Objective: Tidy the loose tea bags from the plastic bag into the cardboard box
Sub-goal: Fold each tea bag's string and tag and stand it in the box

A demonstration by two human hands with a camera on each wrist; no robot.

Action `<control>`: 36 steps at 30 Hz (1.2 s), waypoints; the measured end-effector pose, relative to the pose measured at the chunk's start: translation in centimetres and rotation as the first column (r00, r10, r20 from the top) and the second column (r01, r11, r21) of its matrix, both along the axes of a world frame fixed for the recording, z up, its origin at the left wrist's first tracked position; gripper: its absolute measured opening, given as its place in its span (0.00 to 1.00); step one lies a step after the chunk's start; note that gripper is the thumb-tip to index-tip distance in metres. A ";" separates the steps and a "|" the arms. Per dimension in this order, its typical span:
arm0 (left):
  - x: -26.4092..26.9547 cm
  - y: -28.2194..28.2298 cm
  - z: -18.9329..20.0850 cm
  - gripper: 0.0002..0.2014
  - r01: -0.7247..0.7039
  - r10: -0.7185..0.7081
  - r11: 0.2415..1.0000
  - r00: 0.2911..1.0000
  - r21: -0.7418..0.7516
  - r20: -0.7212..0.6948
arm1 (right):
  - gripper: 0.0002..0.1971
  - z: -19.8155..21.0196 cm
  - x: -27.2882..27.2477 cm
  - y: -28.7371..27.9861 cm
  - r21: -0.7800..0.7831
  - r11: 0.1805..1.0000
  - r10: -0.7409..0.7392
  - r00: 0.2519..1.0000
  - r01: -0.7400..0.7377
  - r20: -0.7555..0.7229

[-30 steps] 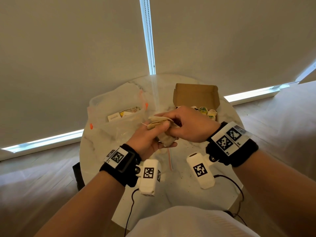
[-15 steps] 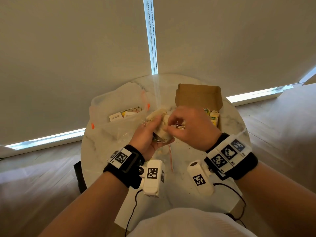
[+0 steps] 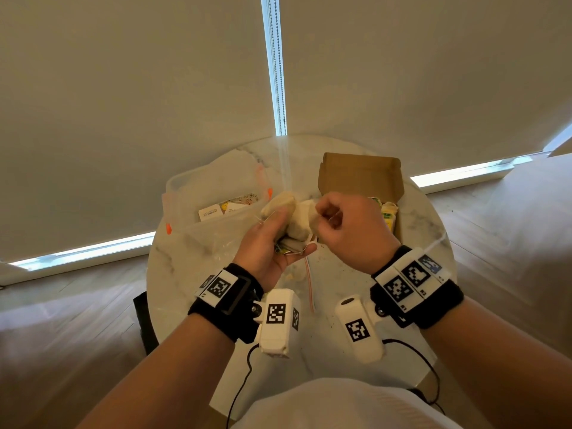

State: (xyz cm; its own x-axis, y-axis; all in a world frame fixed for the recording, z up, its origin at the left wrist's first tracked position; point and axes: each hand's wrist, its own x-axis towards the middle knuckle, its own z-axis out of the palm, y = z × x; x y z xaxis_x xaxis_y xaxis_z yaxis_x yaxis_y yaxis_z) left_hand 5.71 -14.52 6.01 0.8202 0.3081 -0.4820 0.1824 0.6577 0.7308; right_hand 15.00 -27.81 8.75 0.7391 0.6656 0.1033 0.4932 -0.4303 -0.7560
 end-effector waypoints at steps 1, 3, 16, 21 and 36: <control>-0.1 0.1 -0.1 0.18 -0.003 0.003 1.000 1.000 0.003 0.005 | 0.02 0.0 0.2 -0.1 0.025 0.999 -0.030 0.999 0.031 -0.029; -0.2 0.1 -0.4 0.14 -0.024 0.024 1.000 1.000 0.006 0.021 | 0.02 -0.3 0.6 -0.5 0.070 0.994 -0.077 0.992 0.084 -0.102; 0.0 0.9 -1.3 0.16 -0.154 0.155 0.988 0.988 0.032 -0.026 | 0.09 0.7 1.4 -1.5 0.415 0.878 0.021 0.846 0.240 -0.533; 0.1 1.8 -1.4 0.10 -0.275 0.275 0.961 0.961 -0.020 -0.026 | 0.09 1.0 1.7 -1.8 0.475 0.851 0.101 0.819 0.223 -0.564; 0.5 2.6 2.0 0.05 -0.033 0.033 0.716 0.999 0.697 0.013 | 0.09 -1.3 2.1 -1.1 0.389 0.901 0.041 0.854 0.194 -0.519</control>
